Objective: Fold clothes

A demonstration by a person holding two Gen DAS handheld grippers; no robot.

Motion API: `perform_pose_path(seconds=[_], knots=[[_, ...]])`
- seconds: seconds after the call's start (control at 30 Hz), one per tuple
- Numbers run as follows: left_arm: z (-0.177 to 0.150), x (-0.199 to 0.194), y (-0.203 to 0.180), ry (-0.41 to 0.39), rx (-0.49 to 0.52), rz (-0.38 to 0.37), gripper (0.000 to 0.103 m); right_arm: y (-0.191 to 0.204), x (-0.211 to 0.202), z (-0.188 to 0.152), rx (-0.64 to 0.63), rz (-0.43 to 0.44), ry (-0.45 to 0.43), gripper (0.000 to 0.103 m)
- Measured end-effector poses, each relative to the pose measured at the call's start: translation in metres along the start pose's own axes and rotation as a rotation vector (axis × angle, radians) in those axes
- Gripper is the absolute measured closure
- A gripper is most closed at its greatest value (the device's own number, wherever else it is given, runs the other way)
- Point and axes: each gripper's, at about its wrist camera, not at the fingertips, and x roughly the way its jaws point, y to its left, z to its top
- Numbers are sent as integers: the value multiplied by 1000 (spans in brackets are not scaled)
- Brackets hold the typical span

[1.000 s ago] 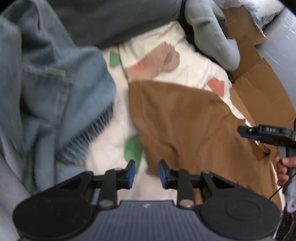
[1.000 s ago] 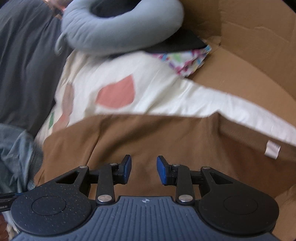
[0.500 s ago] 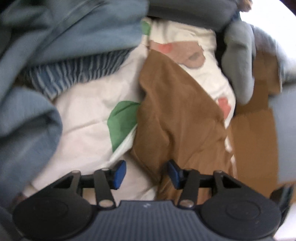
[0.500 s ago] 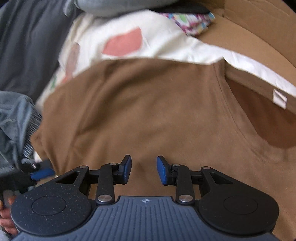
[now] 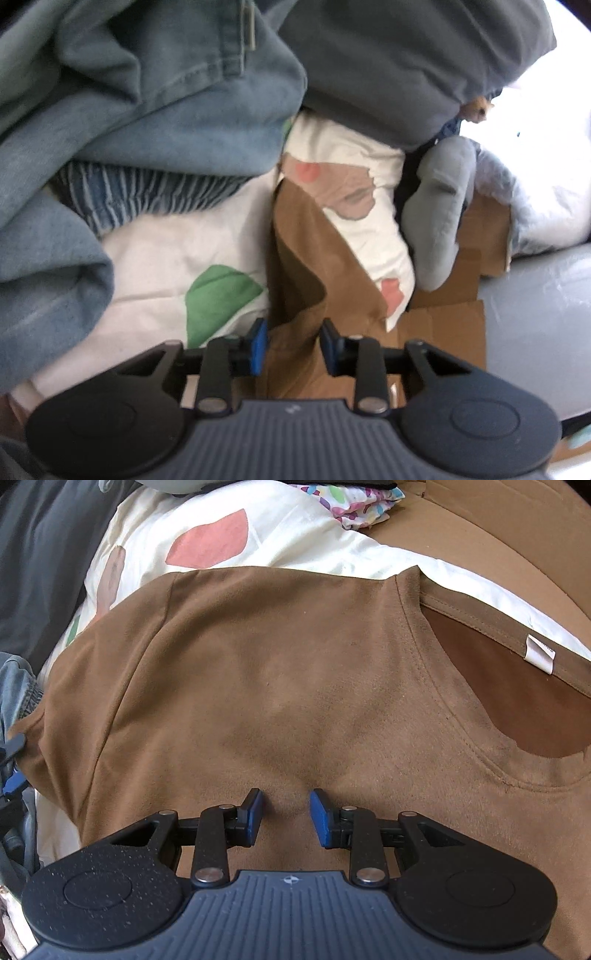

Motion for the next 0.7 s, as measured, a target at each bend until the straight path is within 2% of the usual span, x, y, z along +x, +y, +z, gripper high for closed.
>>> perform_pose_path(seconds=[0.1,0.13,0.37,0.5,0.57,0.63,0.7], knots=[[0,3,-2,3,12,16,88,-2,-1,-2,-2,9,-3,69],[-1,2,-5,1,26,21,96,-3,-1,-2,-1,13,-3,69],[15,-25,-29,-86,207,154,99,-10,-1,3,24,11,20,78],[25,-24,-43,-82,324,230,98,-11,-1,3,22,9,18,78],[27,-27,-46,-101,355,269,90,-11,-1,2,21,11,14,79],[30,-32,-46,-125,368,277,78,-12,-2,1,24,11,14,79],[31,-32,-45,-114,383,287,78,-12,-2,2,26,8,16,79]])
